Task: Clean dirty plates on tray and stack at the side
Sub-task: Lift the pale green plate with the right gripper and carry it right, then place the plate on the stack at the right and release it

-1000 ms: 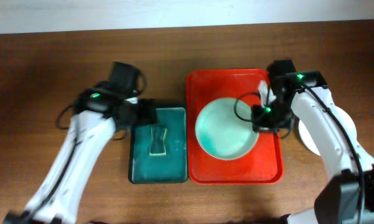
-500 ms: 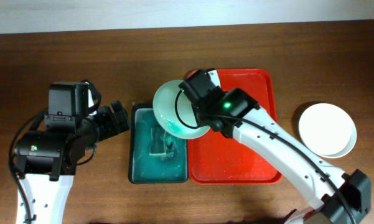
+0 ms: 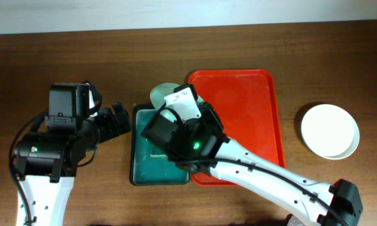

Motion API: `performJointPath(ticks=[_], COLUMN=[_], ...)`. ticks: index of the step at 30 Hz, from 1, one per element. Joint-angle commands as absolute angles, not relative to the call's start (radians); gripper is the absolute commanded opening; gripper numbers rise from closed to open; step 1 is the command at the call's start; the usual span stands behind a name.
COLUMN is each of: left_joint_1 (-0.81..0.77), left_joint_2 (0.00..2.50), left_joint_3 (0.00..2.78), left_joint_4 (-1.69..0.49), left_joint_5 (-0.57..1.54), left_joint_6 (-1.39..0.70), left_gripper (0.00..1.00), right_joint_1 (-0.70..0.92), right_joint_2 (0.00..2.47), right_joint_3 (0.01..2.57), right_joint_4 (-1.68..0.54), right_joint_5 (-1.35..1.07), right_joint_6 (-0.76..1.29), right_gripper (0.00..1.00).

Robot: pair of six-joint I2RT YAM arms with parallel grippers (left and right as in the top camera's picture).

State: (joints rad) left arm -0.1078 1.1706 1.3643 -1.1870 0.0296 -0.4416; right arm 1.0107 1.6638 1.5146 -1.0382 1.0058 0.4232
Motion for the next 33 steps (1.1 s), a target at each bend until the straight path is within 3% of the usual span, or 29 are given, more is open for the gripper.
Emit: performJointPath(ticks=[1, 29, 33], left_joint_1=[-0.102, -0.102, -0.102], left_joint_2=[1.168, 1.169, 1.169], left_joint_3=[1.376, 1.376, 1.376], left_joint_4=[-1.192, -1.192, -1.192], left_joint_5=[0.031, 0.031, 0.031], left_joint_6=[-0.429, -0.429, -0.429], left_gripper=[0.99, 0.99, 0.99], right_joint_1=[1.057, 1.079, 1.003], right_joint_2=[1.667, 1.667, 1.667], right_joint_3=[1.530, 1.530, 1.530], right_joint_4=[-1.055, -1.051, -1.050], right_joint_5=[1.142, 1.125, 0.772], right_joint_6=[0.447, 0.524, 0.614], right_gripper=[0.04, 0.04, 0.04])
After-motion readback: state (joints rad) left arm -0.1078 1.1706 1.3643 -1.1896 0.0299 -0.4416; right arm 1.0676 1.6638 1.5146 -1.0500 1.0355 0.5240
